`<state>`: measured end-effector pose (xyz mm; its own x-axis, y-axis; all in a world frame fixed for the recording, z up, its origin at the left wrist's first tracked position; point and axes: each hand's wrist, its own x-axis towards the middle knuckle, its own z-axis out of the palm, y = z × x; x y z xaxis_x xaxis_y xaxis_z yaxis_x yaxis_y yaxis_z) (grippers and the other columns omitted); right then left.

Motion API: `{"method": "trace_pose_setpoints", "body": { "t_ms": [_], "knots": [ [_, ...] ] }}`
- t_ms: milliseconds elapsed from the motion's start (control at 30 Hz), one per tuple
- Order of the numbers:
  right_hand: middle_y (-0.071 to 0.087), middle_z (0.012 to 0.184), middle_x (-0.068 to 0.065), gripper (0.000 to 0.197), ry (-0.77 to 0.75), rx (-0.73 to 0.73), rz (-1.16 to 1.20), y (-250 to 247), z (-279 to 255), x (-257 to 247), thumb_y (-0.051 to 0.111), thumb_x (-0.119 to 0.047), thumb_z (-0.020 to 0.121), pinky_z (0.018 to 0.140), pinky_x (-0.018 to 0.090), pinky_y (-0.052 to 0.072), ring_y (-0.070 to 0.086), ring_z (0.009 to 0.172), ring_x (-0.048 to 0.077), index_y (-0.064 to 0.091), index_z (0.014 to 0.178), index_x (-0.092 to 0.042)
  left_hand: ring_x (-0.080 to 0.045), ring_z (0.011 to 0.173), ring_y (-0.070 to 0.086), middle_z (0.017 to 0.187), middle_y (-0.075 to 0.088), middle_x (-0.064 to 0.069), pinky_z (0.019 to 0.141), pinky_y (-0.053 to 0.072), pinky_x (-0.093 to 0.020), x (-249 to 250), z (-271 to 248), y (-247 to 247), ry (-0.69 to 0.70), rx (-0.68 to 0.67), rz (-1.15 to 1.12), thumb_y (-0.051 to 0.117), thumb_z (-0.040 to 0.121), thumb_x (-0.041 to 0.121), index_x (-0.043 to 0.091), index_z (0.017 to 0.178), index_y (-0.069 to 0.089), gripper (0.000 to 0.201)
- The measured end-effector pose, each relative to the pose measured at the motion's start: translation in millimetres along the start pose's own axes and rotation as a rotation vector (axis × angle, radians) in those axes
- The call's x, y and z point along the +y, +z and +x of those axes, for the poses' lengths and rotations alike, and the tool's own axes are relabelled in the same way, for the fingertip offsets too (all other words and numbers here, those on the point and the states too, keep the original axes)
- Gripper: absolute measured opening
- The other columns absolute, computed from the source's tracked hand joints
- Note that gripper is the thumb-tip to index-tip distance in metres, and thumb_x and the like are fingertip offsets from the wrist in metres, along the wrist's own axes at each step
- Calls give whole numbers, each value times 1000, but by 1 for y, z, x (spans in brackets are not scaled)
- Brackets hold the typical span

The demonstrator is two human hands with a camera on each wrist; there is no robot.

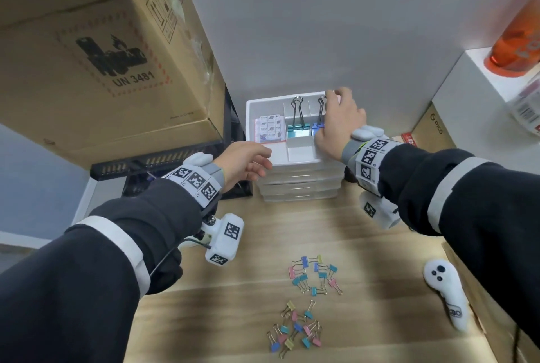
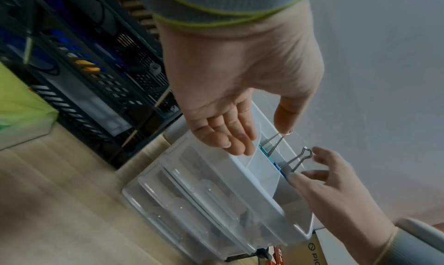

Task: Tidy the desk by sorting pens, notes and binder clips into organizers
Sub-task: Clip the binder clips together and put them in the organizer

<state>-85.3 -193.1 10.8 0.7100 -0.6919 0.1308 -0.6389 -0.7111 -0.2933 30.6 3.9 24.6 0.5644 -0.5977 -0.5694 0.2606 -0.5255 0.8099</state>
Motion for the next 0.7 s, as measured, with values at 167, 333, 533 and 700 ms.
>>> {"method": "trace_pose_setpoints", "body": {
  "t_ms": [167, 333, 533, 700],
  "knots": [
    [48, 136, 15, 59, -222, 235, 261, 4, -40, 4, 61, -11, 70, 89, 43, 44, 53, 117, 34, 53, 128, -7, -16, 55, 58, 75, 70, -8, 51, 46, -25, -33, -19, -11, -76, 36, 118, 67, 90, 23, 3, 104, 66, 24],
    [57, 94, -5, 26, -471, -138, 398, 32, -111, 17, 58, -11, 85, 70, 32, 48, 57, 77, 19, 57, 110, -14, -16, 59, 58, 80, 69, -8, 53, 48, -25, -92, -33, -5, -196, -26, 386, 70, 90, 24, 8, 94, 65, 17],
    [67, 92, -2, 15, -416, -539, 207, 104, -187, 57, 62, -13, 83, 65, 27, 41, 61, 79, 21, 64, 97, -15, -20, 62, 61, 71, 68, -8, 67, 55, -34, -165, -41, 23, -217, -56, 564, 72, 76, 19, 11, 74, 67, 10],
    [60, 96, -2, 10, -167, -648, 100, 146, -227, 83, 55, -18, 86, 66, 32, 48, 61, 80, 24, 59, 95, -21, -13, 61, 62, 77, 70, -3, 56, 53, -22, -222, -45, 59, -156, -89, 673, 75, 82, 11, 9, 89, 69, 10]
  ]
}}
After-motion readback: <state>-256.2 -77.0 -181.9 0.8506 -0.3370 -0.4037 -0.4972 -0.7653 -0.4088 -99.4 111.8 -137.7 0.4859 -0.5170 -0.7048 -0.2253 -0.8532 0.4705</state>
